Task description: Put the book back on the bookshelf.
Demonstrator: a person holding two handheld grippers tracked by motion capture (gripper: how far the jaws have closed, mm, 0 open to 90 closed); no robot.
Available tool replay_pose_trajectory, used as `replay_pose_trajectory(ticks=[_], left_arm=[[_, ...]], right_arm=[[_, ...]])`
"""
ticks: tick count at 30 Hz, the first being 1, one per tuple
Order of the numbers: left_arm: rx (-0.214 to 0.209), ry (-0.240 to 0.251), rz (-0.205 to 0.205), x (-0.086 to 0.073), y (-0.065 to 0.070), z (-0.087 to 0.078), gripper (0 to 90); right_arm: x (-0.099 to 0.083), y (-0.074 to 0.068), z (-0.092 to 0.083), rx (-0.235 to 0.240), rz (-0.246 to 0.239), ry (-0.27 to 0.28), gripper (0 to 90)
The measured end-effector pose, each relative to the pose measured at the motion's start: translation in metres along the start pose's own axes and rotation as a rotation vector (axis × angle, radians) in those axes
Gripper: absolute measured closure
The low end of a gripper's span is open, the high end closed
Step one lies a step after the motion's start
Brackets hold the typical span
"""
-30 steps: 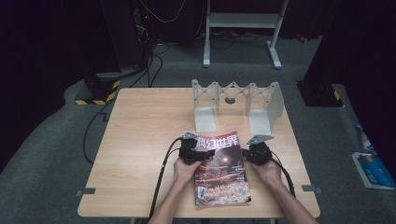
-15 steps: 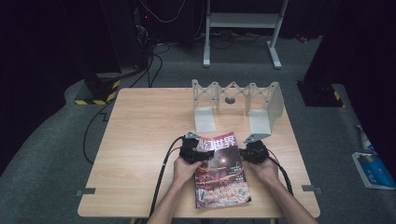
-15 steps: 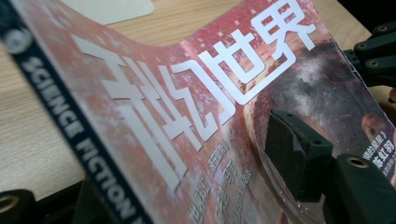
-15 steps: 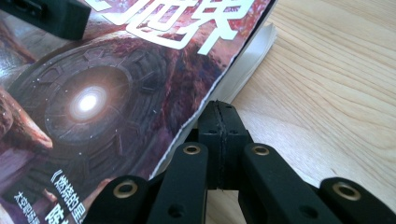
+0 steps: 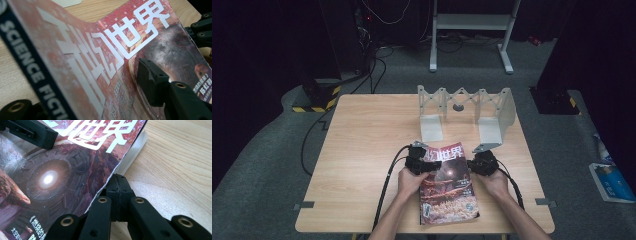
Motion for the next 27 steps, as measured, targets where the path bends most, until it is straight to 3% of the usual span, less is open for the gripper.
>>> replay_pose_trajectory(ticks=[4, 9, 10, 11, 12, 15, 16, 17, 18, 19, 21, 24, 27], left_arm=[[-0.016, -0.016, -0.027, 0.000, 0.001, -0.004, 61.0], [-0.008, -0.013, -0.013, 0.000, 0.002, -0.008, 67.2], [-0.005, -0.001, -0.006, 0.001, 0.003, -0.010, 70.0], [-0.005, -0.001, -0.006, 0.001, 0.003, -0.010, 70.8], [-0.007, 0.005, -0.001, 0.002, 0.005, -0.013, 71.4], [-0.013, 0.011, -0.004, 0.002, 0.007, -0.016, 73.0], [-0.022, 0.014, -0.013, 0.003, 0.007, -0.017, 73.7], [-0.022, 0.014, -0.013, 0.003, 0.007, -0.017, 74.2], [-0.029, 0.013, -0.025, 0.004, 0.007, -0.017, 74.6], [-0.033, 0.010, -0.029, 0.004, 0.007, -0.017, 74.6], [-0.037, 0.008, -0.035, 0.004, 0.006, -0.017, 75.2], [-0.052, 0.009, -0.047, 0.005, 0.007, -0.018, 76.2], [-0.065, 0.015, -0.058, 0.006, 0.009, -0.021, 77.4]], right_arm=[[-0.001, -0.001, -0.001, -0.011, 0.005, 0.016, 88.2], [-0.002, -0.003, -0.002, -0.027, 0.003, 0.010, 80.7], [-0.002, -0.002, -0.003, -0.042, 0.003, 0.007, 71.6], [-0.002, -0.002, -0.003, -0.042, 0.003, 0.007, 71.6], [-0.005, -0.001, -0.005, -0.060, 0.015, 0.023, 62.2], [-0.011, 0.002, -0.009, -0.072, 0.041, 0.051, 58.1], [-0.019, 0.006, -0.016, -0.101, 0.062, 0.069, 53.2], [-0.019, 0.006, -0.016, -0.101, 0.062, 0.069, 53.2], [-0.028, 0.010, -0.022, -0.150, 0.051, 0.078, 49.5], [-0.028, 0.010, -0.022, -0.150, 0.051, 0.078, 49.5], [-0.041, 0.018, -0.032, -0.217, 0.027, 0.078, 46.9], [-0.049, 0.025, -0.038, -0.257, 0.037, 0.095, 43.1], [-0.053, 0.028, -0.039, -0.269, 0.050, 0.118, 42.0]])
Point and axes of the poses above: each handheld gripper's, and its own axes: z roughly forward along the jaws, x roughly out of its top, y roughly to its right, the point moved 7 cm from there along z, roughly forward along the jaws, and after that the axes turned 11 degrees about -z, right-handed, at the moved point
